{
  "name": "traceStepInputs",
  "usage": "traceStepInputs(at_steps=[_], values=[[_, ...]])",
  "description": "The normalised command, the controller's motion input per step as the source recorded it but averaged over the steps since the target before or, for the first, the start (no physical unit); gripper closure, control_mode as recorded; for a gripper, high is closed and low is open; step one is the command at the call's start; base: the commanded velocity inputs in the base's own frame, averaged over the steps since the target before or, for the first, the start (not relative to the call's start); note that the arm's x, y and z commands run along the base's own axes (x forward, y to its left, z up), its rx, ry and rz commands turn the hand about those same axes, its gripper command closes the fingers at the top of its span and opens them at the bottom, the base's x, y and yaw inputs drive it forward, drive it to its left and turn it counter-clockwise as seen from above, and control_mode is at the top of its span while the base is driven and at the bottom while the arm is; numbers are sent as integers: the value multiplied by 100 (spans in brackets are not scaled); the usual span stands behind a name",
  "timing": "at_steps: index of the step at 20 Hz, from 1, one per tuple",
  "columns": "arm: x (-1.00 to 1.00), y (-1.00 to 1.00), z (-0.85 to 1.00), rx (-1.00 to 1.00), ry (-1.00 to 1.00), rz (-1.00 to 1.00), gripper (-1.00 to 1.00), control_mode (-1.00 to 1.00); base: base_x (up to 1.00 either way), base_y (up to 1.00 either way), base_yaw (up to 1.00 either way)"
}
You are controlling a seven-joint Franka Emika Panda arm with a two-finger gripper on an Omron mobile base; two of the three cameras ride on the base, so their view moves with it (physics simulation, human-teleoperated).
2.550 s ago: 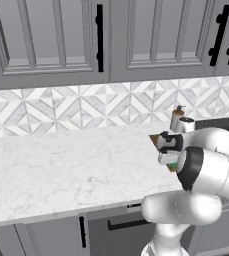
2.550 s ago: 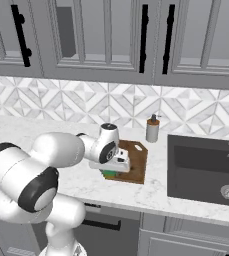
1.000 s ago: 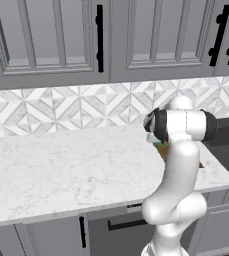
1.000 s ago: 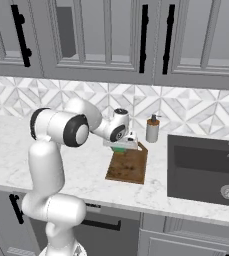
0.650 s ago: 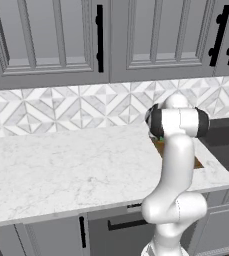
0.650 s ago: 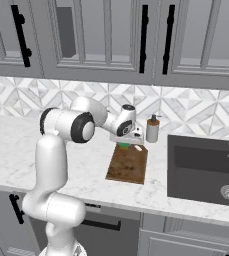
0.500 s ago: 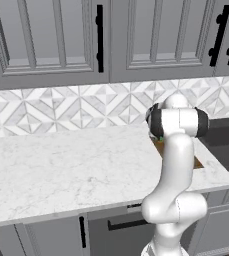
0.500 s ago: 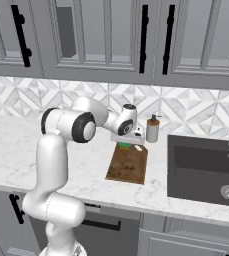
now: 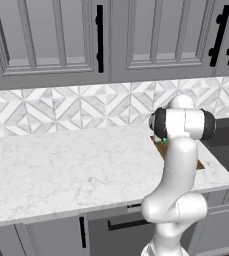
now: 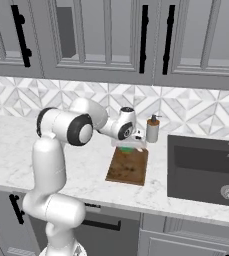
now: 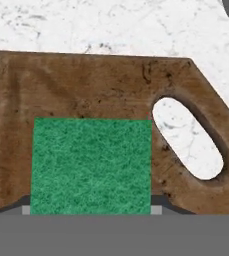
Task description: Pick up the sponge from the counter and clean the cutting board by briefly scrubbing or pressing down on the cutting board. Once finished, release the sponge.
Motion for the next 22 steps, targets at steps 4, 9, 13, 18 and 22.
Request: traceStepInputs(at_steps=[4, 9, 13, 18, 22], values=[[-100, -68, -50, 0, -5, 0, 100, -100, 0, 0, 0], [-100, -65, -45, 0, -9, 0, 100, -100, 0, 0, 0], [-100, -39, -44, 0, -6, 0, 100, -100, 0, 0, 0], [-100, -18, -36, 0, -6, 0, 100, -100, 0, 0, 0], [-100, -5, -25, 0, 0, 0, 100, -100, 0, 0, 0]])
